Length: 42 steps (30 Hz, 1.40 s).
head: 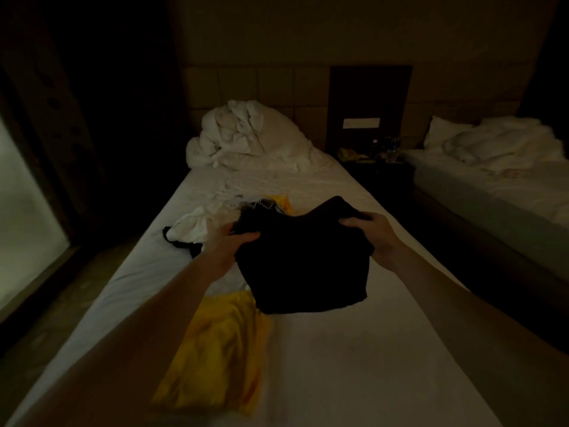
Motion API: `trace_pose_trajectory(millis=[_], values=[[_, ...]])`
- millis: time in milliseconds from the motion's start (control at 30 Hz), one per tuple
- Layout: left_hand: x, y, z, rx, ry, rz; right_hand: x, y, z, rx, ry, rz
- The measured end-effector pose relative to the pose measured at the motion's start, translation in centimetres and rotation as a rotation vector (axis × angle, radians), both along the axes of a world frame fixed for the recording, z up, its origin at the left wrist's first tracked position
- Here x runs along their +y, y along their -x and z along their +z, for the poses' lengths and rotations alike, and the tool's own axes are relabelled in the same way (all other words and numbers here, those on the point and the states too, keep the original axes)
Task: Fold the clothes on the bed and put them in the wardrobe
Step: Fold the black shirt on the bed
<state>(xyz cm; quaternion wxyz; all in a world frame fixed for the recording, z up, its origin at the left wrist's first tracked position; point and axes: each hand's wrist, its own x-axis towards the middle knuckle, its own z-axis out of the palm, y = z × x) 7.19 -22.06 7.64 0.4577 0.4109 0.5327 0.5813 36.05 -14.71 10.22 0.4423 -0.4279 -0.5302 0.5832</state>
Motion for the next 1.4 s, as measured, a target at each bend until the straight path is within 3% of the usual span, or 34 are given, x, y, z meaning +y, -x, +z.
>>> trace_pose_trajectory(millis=[267,533,833,933,1033,1133,1267,1400], values=[[-10.3,5.7,3.8,-0.058,-0.033,0.115,-7.3,5.5,2.3,0.088,0.044,0.214],[-18.6,13.5,2.7,-0.002,-0.005,0.236,-12.1,14.7,-1.8,0.202,0.195,0.400],[-15.5,19.7,-2.1,0.134,0.180,0.273,-8.6,20.5,-8.5,0.032,0.344,0.236],[-12.0,20.4,-5.3,0.353,0.286,0.325,-6.8,21.7,-11.1,-0.196,0.301,0.168],[-8.6,21.1,-9.0,0.726,0.375,0.312,-5.5,22.7,-14.1,-0.655,0.090,0.113],[-6.7,20.6,-12.5,1.072,0.351,0.227,-5.3,23.5,-16.7,-0.933,-0.238,0.253],[-5.9,18.4,-17.0,1.411,0.285,-0.057,-5.6,25.7,-19.6,-1.223,-0.702,0.440],[-6.2,17.0,-20.8,1.635,0.323,-0.166,-5.2,26.1,-22.7,-1.394,-0.797,0.589]])
